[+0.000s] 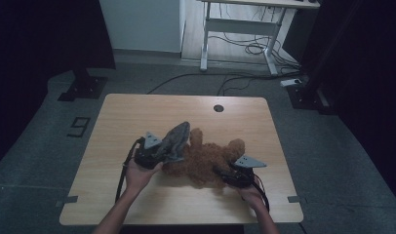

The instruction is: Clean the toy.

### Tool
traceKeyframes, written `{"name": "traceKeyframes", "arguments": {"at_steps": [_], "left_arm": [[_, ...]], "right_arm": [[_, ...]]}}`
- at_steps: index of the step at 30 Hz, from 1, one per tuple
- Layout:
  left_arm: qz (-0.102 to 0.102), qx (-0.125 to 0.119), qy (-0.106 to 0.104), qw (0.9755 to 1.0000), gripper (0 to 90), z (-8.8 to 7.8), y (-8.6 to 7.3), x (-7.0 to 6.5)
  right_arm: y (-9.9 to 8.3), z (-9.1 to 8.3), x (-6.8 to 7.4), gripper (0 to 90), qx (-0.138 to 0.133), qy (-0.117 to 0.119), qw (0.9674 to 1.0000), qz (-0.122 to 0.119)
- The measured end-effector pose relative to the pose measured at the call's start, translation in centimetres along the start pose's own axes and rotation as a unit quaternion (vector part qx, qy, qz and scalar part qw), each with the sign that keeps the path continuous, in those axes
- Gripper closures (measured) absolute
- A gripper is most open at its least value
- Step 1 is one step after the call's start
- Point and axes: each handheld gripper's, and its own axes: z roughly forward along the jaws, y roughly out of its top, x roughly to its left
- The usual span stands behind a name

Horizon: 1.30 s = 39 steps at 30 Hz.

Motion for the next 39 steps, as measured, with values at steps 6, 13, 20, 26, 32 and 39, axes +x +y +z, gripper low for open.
{"name": "traceKeyframes", "arguments": {"at_steps": [6, 13, 20, 26, 32, 39], "left_arm": [[-0.041, -0.006, -0.005, 0.9991, 76.9, -1.2, -0.9, 2.1], [-0.001, -0.038, -0.054, 0.9978, 76.8, -1.5, 3.0, -2.2], [0.070, -0.039, -0.091, 0.9926, 76.6, 1.1, 8.6, -9.4], [0.083, -0.002, -0.108, 0.9906, 76.6, 6.2, 11.1, -13.8], [0.105, 0.064, -0.067, 0.9901, 76.6, 11.1, 8.2, -13.9], [0.085, 0.043, -0.065, 0.9933, 76.8, 9.3, 7.0, -11.7]], "right_arm": [[0.0, 0.0, -0.1, 52.7, -0.002, -0.001, 1.0000, 0.005], [0.0, 0.0, -0.1, 52.7, -0.001, -0.002, 1.0000, 0.004], [0.0, 0.0, -0.2, 52.7, -0.002, 0.001, 1.0000, 0.007], [-0.1, 0.0, -0.2, 52.7, -0.003, 0.000, 1.0000, 0.006], [-0.1, 0.0, -0.1, 52.7, -0.002, 0.001, 1.0000, 0.008], [-0.1, 0.0, -0.2, 52.6, -0.002, 0.003, 1.0000, 0.005]]}}
